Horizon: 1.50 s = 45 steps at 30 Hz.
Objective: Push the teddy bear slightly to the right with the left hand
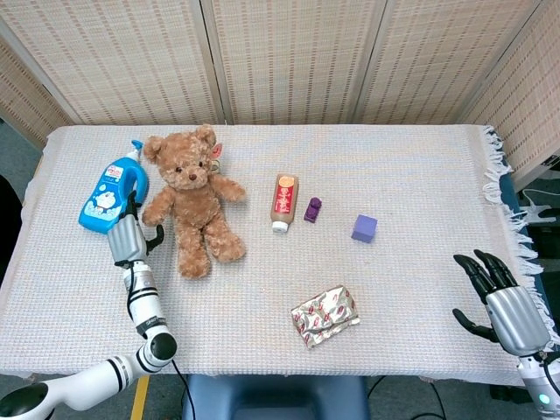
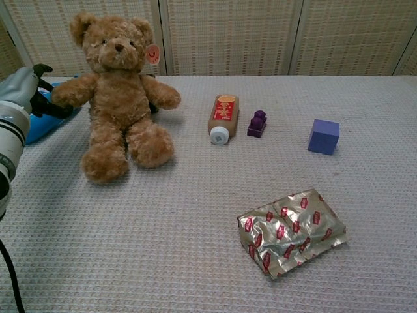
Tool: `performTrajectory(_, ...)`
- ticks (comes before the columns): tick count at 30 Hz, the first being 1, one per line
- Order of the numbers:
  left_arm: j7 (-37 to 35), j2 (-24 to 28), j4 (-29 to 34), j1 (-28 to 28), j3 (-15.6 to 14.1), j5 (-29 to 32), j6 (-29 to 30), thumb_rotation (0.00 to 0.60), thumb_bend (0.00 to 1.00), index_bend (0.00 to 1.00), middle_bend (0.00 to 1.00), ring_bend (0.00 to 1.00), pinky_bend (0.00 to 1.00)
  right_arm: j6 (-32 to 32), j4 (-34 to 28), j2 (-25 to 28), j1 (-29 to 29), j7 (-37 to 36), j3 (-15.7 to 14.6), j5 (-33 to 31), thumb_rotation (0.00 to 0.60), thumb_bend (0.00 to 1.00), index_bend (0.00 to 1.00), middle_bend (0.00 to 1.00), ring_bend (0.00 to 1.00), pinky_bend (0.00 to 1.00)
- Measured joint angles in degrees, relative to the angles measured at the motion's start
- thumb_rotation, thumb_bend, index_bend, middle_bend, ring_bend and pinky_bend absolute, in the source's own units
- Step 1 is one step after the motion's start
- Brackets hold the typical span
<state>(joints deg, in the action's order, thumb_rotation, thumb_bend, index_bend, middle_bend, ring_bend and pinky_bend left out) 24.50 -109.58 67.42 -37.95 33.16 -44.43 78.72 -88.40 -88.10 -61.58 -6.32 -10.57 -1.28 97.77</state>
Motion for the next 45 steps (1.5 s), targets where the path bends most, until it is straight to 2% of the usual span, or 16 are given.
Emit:
performTrajectory(8, -3.0, -1.7, -5.3, -1.0, -0.6, -2.4, 0.8, 0.600, 0.40, 0.21, 0.38, 0.40, 0.52, 0.0, 0.0, 0.1, 0.0, -0.2, -0.1, 0.1, 0.600, 0.15, 0.00, 0.11, 0.00, 0.08)
performTrajectory(14, -7.6, -3.6, -11.8, -1.6, -1.2, -4.5, 0.3, 0.600, 0.40, 0.25, 0.43, 0.44, 0.55, 0.2, -0.1, 0.1, 0.0, -0.2, 0.0, 0.0, 0.600, 0.15, 0.00, 0.11, 0.00, 0.08)
performTrajectory(25, -16.7, -5.5, -17.5, -1.7, -3.7, -11.9, 2.2, 0.600, 0.43, 0.35, 0.52, 0.52, 0.61, 0.6, -0.2, 0.0, -0.1, 0.1, -0.1, -0.1, 0.600, 0.15, 0.00, 0.11, 0.00, 0.08)
performTrajectory(28, -16.0, -5.5, -17.6, -1.5, -4.1, -11.7, 1.3, 0.600, 0.43, 0.39, 0.56, 0.55, 0.63, 0.6, -0.3, 0.1, -0.1, 0.1, -0.2, -0.1, 0.600, 0.15, 0.00, 0.11, 0.00, 0.08)
performTrajectory(33, -12.7, -4.9, -15.0, -0.9, -4.2, -10.3, -0.5, 0.600, 0.43, 0.39, 0.55, 0.55, 0.63, 0.6, -0.3, 0.1, -0.1, 0.0, -0.1, -0.2, 0.600, 0.15, 0.00, 0.11, 0.00, 0.08)
performTrajectory(40, -15.4, -5.1, -15.8, -0.8, -4.5, -13.1, 1.7, 0.600, 0.43, 0.37, 0.54, 0.54, 0.62, 0.8, -0.3, 0.2, -0.2, 0.0, -0.2, -0.2, 0.600, 0.15, 0.00, 0.11, 0.00, 0.08)
performTrajectory(45, -13.4, -4.7, -14.4, -0.4, -4.5, -11.7, -0.3, 0.600, 0.42, 0.40, 0.57, 0.55, 0.62, 0.8, -0.4, 0.2, -0.2, 0.0, -0.2, -0.2, 0.600, 0.15, 0.00, 0.11, 0.00, 0.08)
